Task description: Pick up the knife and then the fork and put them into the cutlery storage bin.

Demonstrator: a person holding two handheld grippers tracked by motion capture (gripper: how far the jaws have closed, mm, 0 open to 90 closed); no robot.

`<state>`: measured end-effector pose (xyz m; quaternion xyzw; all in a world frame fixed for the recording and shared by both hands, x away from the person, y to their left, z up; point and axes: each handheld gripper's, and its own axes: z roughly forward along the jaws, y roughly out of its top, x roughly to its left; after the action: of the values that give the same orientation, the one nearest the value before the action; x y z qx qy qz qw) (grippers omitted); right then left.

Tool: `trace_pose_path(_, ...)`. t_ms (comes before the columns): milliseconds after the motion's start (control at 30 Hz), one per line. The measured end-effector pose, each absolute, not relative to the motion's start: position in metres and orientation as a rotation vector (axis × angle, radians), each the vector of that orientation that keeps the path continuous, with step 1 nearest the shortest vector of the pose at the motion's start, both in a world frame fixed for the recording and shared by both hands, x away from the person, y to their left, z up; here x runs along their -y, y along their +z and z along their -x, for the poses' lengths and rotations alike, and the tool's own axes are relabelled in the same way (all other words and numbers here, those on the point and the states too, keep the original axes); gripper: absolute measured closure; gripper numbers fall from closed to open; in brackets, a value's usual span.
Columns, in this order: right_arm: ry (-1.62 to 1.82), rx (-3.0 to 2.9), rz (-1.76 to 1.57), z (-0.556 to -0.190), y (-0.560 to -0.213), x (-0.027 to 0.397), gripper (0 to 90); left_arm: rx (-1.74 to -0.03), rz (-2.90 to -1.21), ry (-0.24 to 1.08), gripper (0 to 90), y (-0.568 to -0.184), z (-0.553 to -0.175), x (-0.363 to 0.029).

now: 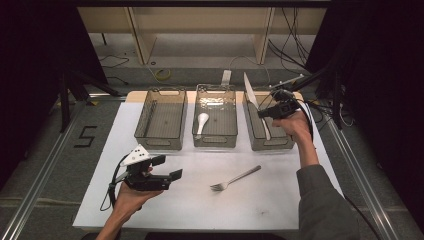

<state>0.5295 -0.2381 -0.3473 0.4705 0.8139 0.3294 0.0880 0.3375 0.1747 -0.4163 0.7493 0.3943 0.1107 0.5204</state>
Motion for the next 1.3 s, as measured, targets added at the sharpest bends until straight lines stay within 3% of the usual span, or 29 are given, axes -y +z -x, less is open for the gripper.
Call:
trace_pose_path(600, 0.996, -2.328, -1.578, -0.560, -0.373, 0.250, 81.9, -0.939, -1.791, 0.258, 15.7, -0.416, -0.337, -0.175)
trace_pose_path(1100, 0.965, -2.327, -1.661, -0.563, -0.395, 0.252, 81.3, -0.946, -1.784, 0.260, 15.7, -0.416, -0.336, -0.176)
trace_pose_path(1300, 0.974, -2.325, -1.699, -0.563, -0.400, 0.253, 74.5, -0.943, -1.792, 0.260, 15.7, -0.416, -0.336, -0.176)
